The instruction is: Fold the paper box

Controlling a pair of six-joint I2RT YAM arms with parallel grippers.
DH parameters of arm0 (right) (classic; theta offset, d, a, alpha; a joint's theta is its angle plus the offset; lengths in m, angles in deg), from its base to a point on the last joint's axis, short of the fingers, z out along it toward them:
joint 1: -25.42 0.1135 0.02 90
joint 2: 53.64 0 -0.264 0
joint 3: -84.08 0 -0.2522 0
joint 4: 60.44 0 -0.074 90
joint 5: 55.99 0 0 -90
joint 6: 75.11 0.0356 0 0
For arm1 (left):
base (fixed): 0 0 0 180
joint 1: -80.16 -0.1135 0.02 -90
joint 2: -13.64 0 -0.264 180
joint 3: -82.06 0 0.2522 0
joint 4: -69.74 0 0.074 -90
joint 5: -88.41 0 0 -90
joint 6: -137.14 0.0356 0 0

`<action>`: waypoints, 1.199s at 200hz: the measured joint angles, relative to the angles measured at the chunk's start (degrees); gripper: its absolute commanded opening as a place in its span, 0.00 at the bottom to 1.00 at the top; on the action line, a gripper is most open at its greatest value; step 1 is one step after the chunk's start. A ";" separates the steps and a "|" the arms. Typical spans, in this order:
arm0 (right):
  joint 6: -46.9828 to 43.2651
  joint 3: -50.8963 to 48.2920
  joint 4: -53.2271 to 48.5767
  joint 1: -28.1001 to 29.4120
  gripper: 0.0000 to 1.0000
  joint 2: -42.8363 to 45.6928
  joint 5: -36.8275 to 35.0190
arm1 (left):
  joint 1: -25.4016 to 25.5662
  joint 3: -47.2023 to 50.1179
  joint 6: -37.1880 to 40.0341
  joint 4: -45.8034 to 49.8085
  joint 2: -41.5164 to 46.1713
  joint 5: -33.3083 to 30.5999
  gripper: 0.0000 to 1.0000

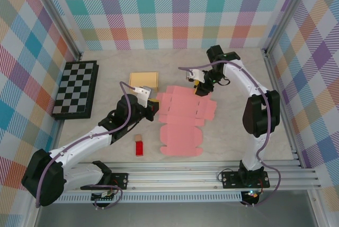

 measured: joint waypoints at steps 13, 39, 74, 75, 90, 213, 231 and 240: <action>0.00 0.00 -0.31 0.02 0.39 -0.07 0.02 | 0.00 0.00 0.00 0.00 0.00 0.00 0.00; -0.02 0.00 -0.63 0.11 0.38 -0.46 0.17 | 0.00 0.00 0.00 0.00 0.00 0.00 0.00; -0.24 0.07 -0.85 0.46 0.28 -0.98 0.20 | 0.00 0.00 0.00 0.02 0.00 0.00 0.00; -0.24 0.07 -0.85 0.48 0.28 -1.01 0.20 | 0.00 0.00 0.00 0.02 0.00 -0.02 0.00; -0.22 0.11 -0.92 0.63 0.26 -1.16 0.17 | 0.00 0.00 0.00 0.02 0.00 -0.02 0.00; 1.33 -4.33 2.49 1.25 0.00 1.51 -0.35 | 0.02 -0.07 -0.48 1.36 0.02 -1.79 0.30; 1.90 -6.82 4.52 1.22 0.00 4.68 -1.95 | 0.15 -0.07 -1.20 2.69 0.24 -3.74 0.55; 1.90 -8.07 5.70 1.22 0.00 6.69 -2.95 | 0.15 -0.07 -2.34 3.50 0.63 -5.18 0.57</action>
